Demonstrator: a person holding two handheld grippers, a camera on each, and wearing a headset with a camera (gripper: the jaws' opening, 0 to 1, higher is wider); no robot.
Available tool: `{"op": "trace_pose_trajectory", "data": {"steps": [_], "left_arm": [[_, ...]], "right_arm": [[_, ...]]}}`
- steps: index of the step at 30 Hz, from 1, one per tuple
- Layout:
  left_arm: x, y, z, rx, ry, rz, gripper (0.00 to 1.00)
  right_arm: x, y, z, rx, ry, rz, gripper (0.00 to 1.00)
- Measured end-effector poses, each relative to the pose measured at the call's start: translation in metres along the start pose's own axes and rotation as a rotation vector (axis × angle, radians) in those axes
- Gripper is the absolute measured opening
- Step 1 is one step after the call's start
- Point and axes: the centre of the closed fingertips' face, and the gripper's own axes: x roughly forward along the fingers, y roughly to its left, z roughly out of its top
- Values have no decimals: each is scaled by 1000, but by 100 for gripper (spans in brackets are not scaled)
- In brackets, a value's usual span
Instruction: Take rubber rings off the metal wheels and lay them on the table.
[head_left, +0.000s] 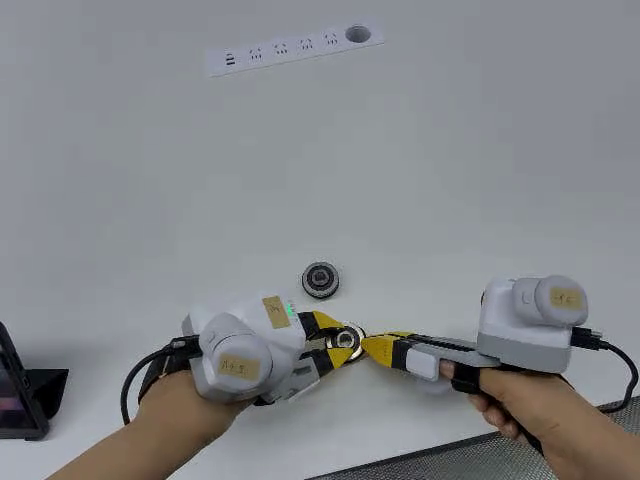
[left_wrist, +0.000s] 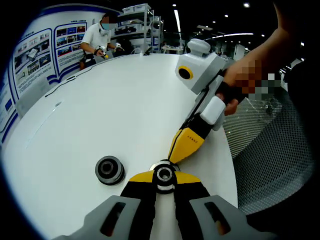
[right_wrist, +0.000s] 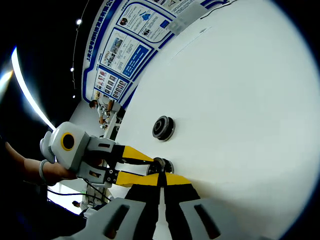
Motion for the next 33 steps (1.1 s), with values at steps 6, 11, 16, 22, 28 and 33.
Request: {"op": "trace_pose_trajectory", "data": {"steps": [6,11,16,22,28,33], "left_arm": [[0,0,0,-2,-1,1,13],[0,0,0,-6,-3,3,13],[0,0,0,-7,-4,2,13],[0,0,0,-8,-5,2,13],[0,0,0,-10,-6,1,13],[0,0,0,-11,-7,1,13]], "right_arm": [[0,0,1,-21,-1,-4,2],[0,1,2,-51,-10,-17,2],[0,2,3,-47,-27,-17,2],[0,5,3,-48,-25,-10,2],[1,7,3,-48,-23,-4,2],[1,9,4,-51,-21,5,2]]}}
